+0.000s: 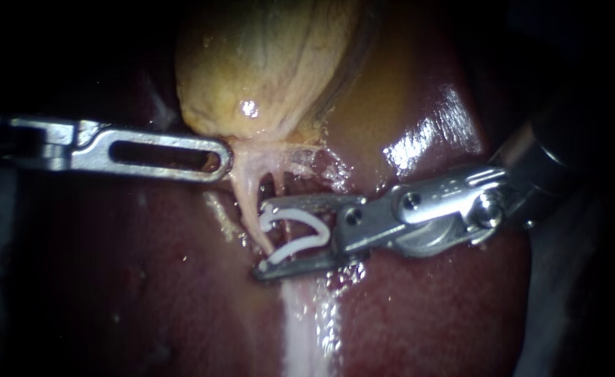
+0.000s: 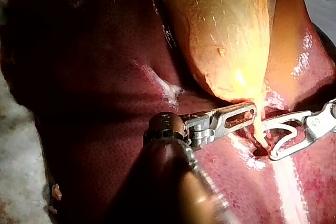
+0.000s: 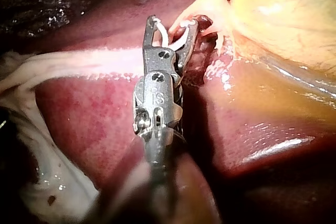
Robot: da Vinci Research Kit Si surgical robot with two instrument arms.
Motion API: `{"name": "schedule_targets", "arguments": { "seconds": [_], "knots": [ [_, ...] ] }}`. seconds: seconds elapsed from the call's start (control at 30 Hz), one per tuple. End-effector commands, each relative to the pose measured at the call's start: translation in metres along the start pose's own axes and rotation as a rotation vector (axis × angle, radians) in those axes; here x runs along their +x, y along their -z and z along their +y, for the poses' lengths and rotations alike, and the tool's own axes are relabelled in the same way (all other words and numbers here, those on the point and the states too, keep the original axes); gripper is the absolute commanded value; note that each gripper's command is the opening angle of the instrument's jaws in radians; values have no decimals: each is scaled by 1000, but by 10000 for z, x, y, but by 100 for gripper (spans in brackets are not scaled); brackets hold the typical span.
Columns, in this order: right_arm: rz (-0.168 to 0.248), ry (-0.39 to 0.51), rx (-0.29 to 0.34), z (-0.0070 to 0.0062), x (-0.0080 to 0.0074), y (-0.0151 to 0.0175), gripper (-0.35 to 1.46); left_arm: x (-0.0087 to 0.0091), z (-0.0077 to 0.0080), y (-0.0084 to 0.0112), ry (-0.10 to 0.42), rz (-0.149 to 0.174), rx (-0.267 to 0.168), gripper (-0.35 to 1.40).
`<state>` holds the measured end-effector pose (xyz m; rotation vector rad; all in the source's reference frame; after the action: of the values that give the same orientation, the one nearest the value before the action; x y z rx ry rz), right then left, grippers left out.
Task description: Clipping first clip left tube
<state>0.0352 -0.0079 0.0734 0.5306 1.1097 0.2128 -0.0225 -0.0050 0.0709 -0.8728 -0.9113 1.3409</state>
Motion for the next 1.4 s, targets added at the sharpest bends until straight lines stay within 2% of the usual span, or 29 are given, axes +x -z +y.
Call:
{"name": "schedule_targets", "arguments": {
  "seconds": [0.03, 0.3, 0.67, 0.83, 1.07, 1.4],
  "knots": [
    [0, -3, 5, -1, -1, -3, 50, 0, 1, 0, 0, 1, 1, -35],
    [-3, -30, 44, -8, -12, -21, 50, 1, 2, -1, -5, 2, 1, -35],
    [4, -71, 64, -7, -16, -25, 50, 0, 4, -3, -4, 1, 0, -35],
    [22, -97, 96, -7, -18, -26, 48, 0, 4, -3, -4, 1, 1, -35],
    [18, -141, 146, -9, -26, -32, 44, 1, 4, -5, -4, 2, 1, -35],
    [19, -162, 152, -7, -33, -35, 43, 1, 5, -6, -4, 2, 1, -35]
  ]
}}
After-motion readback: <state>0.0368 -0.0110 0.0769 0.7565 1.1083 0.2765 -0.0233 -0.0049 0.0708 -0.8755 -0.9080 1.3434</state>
